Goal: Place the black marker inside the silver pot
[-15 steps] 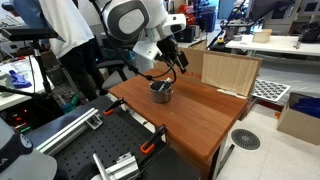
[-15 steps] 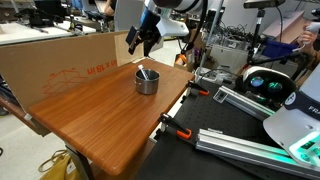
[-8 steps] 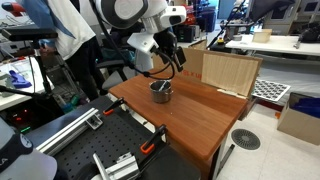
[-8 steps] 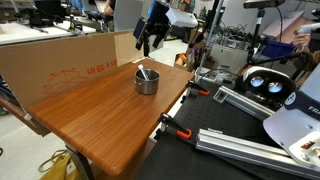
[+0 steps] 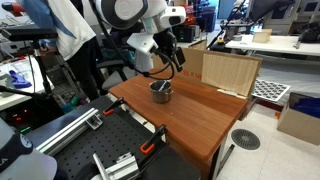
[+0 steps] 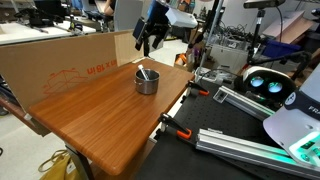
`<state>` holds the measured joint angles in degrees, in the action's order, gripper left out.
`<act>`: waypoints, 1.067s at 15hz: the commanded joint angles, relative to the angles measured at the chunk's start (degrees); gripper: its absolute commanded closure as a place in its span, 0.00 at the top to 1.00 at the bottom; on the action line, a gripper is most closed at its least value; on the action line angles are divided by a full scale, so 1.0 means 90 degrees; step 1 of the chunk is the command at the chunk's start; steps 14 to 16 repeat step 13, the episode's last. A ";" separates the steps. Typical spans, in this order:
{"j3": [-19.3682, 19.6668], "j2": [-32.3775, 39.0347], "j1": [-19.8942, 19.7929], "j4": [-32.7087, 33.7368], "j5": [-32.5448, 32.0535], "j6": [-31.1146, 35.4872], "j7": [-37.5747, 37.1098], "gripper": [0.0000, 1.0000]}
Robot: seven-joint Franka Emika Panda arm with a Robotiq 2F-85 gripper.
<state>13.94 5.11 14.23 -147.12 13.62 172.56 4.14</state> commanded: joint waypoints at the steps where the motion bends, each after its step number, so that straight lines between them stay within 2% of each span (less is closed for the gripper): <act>1: -0.0002 0.0000 -0.0002 0.0000 0.0000 0.0000 0.0000 1.00; 16: -0.0009 0.0000 -0.0007 0.0000 0.0000 0.0000 0.0000 1.00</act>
